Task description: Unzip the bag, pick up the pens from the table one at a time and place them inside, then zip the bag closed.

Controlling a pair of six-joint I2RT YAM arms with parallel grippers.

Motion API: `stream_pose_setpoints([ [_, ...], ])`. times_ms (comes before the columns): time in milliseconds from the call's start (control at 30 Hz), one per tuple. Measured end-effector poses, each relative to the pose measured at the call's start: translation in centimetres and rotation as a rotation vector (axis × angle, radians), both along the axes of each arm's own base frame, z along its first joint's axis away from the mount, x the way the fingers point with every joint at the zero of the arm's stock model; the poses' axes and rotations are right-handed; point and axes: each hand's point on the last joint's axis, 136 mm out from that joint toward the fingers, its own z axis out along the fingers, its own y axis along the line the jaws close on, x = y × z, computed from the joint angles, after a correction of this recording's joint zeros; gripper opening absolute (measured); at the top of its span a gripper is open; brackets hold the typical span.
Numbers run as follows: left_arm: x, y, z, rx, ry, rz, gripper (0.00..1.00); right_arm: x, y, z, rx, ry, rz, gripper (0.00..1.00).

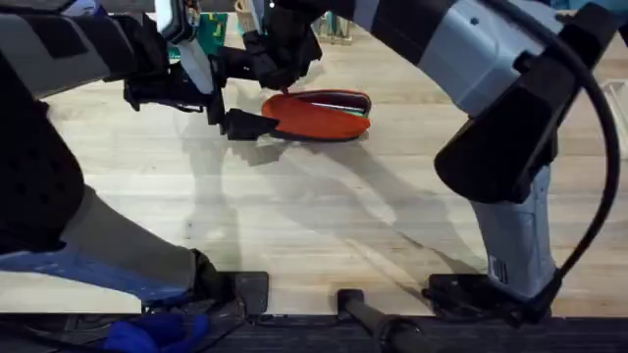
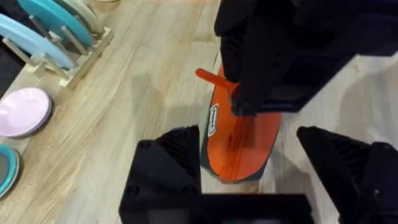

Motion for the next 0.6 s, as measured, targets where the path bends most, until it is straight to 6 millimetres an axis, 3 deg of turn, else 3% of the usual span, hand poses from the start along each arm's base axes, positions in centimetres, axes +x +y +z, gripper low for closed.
stream_pose_setpoints([
  [333,0.0,-0.4,-1.1,0.001,0.03,-0.011,0.86,0.0,0.0,0.0,0.0,0.0,0.0,0.03],
  [500,0.0,-0.3,-1.2,0.004,0.031,-0.011,0.559,0.0,0.0,0.0,0.0,0.0,0.0,0.03],
  [600,0.1,-0.3,-1.2,0.009,0.026,-0.011,0.205,0.0,0.0,0.0,-0.001,0.001,0.0,0.03],
])
